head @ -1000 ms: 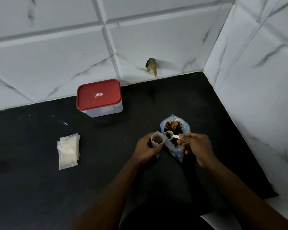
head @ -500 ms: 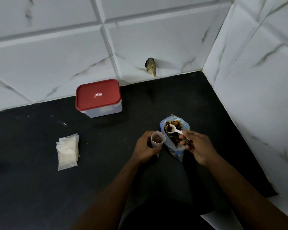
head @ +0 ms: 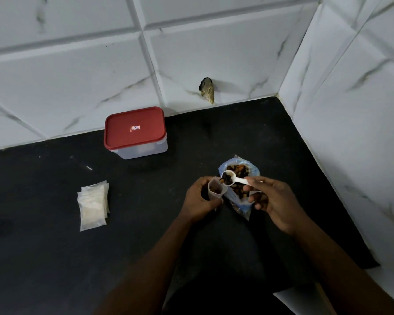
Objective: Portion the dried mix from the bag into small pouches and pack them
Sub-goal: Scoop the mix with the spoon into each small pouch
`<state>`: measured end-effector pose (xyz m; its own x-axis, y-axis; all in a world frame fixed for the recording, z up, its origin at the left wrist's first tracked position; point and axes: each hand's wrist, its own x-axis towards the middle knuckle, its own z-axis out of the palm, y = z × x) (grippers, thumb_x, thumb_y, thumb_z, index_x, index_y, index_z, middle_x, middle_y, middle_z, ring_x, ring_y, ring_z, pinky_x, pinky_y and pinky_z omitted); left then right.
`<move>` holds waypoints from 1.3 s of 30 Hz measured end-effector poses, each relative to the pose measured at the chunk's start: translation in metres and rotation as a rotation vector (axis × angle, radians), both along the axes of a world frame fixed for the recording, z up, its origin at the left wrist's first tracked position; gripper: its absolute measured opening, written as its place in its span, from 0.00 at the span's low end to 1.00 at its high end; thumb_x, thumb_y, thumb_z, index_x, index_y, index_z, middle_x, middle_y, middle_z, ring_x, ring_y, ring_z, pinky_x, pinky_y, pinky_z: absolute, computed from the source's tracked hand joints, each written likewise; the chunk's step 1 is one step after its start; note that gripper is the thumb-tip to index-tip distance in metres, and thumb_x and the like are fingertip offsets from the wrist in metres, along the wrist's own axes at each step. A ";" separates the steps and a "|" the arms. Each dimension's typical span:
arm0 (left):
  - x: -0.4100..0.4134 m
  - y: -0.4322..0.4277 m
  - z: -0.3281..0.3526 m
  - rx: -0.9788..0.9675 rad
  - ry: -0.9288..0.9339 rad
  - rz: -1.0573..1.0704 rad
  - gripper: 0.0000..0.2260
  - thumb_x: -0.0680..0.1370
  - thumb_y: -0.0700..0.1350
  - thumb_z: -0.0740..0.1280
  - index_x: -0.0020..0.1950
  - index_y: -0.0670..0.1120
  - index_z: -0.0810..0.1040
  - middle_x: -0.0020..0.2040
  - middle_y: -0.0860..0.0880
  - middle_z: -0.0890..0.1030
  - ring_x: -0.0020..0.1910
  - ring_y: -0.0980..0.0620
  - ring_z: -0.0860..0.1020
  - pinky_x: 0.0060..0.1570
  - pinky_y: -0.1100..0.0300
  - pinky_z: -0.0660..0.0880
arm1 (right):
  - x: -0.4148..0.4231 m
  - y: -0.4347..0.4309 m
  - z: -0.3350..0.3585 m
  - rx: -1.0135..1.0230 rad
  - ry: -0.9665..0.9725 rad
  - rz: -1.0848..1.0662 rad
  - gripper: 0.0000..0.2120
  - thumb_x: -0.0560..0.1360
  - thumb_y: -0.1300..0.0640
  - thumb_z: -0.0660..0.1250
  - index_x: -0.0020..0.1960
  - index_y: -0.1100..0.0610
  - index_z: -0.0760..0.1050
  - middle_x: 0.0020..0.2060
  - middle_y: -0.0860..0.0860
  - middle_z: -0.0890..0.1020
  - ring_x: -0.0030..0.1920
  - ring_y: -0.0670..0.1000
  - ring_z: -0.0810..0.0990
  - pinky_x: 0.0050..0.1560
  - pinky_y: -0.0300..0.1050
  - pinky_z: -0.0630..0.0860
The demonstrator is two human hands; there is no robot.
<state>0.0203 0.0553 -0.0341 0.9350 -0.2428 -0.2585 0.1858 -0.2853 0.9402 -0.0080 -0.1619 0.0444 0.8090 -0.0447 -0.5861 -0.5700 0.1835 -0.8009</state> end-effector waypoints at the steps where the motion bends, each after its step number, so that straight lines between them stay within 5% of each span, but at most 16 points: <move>1: 0.000 0.000 0.000 0.002 -0.001 0.002 0.23 0.71 0.37 0.77 0.64 0.53 0.78 0.61 0.54 0.81 0.60 0.60 0.80 0.61 0.58 0.77 | -0.002 0.003 0.002 -0.033 -0.028 0.042 0.09 0.79 0.56 0.68 0.56 0.57 0.83 0.46 0.56 0.86 0.37 0.49 0.82 0.33 0.40 0.75; 6: -0.001 -0.001 0.000 0.004 -0.030 0.002 0.25 0.71 0.36 0.76 0.65 0.53 0.78 0.62 0.54 0.81 0.61 0.59 0.79 0.63 0.57 0.78 | -0.008 0.013 -0.003 -0.503 -0.266 0.316 0.07 0.78 0.55 0.71 0.54 0.46 0.83 0.41 0.48 0.86 0.41 0.44 0.85 0.39 0.34 0.79; 10: -0.003 -0.002 -0.001 0.005 -0.066 0.020 0.25 0.70 0.36 0.76 0.65 0.52 0.79 0.61 0.54 0.82 0.61 0.58 0.80 0.63 0.56 0.78 | -0.013 0.018 -0.009 -0.803 -0.586 0.445 0.12 0.75 0.57 0.73 0.59 0.48 0.82 0.52 0.40 0.83 0.52 0.34 0.79 0.53 0.24 0.72; 16: -0.003 -0.001 -0.002 0.004 -0.063 0.015 0.25 0.69 0.38 0.77 0.65 0.51 0.79 0.61 0.54 0.82 0.62 0.58 0.80 0.63 0.57 0.78 | -0.020 0.014 -0.022 -0.936 -0.652 0.450 0.13 0.77 0.53 0.70 0.61 0.47 0.81 0.54 0.41 0.83 0.54 0.38 0.80 0.53 0.39 0.79; 20: -0.001 -0.001 -0.002 0.017 -0.036 0.003 0.25 0.71 0.36 0.77 0.63 0.55 0.77 0.61 0.55 0.81 0.60 0.61 0.80 0.60 0.62 0.77 | -0.020 0.016 -0.018 -0.772 -0.566 0.278 0.10 0.77 0.55 0.71 0.56 0.44 0.81 0.46 0.41 0.84 0.46 0.39 0.82 0.43 0.33 0.78; 27: -0.001 0.000 -0.003 0.023 -0.021 -0.001 0.25 0.71 0.36 0.76 0.66 0.53 0.78 0.62 0.55 0.82 0.62 0.58 0.80 0.64 0.53 0.79 | -0.015 0.013 -0.017 -0.366 -0.276 -0.023 0.06 0.78 0.59 0.70 0.53 0.51 0.83 0.42 0.48 0.87 0.42 0.46 0.85 0.39 0.37 0.78; 33: -0.001 0.000 0.001 0.005 -0.010 -0.010 0.25 0.71 0.35 0.75 0.65 0.52 0.79 0.60 0.55 0.82 0.61 0.59 0.80 0.63 0.55 0.79 | -0.005 -0.012 -0.023 -0.829 -0.411 0.016 0.08 0.77 0.56 0.72 0.56 0.53 0.83 0.47 0.43 0.85 0.45 0.38 0.82 0.41 0.30 0.77; 39: 0.002 -0.001 0.004 -0.028 0.026 -0.040 0.24 0.72 0.34 0.74 0.65 0.52 0.78 0.60 0.56 0.82 0.60 0.61 0.80 0.57 0.61 0.79 | 0.010 -0.020 -0.037 -1.163 -0.691 0.241 0.07 0.75 0.60 0.74 0.52 0.59 0.84 0.43 0.52 0.84 0.44 0.47 0.80 0.44 0.43 0.77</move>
<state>0.0221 0.0538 -0.0297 0.9175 -0.2877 -0.2746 0.1988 -0.2662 0.9432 0.0017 -0.1817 0.0077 0.9757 -0.0466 0.2141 0.0821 -0.8282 -0.5544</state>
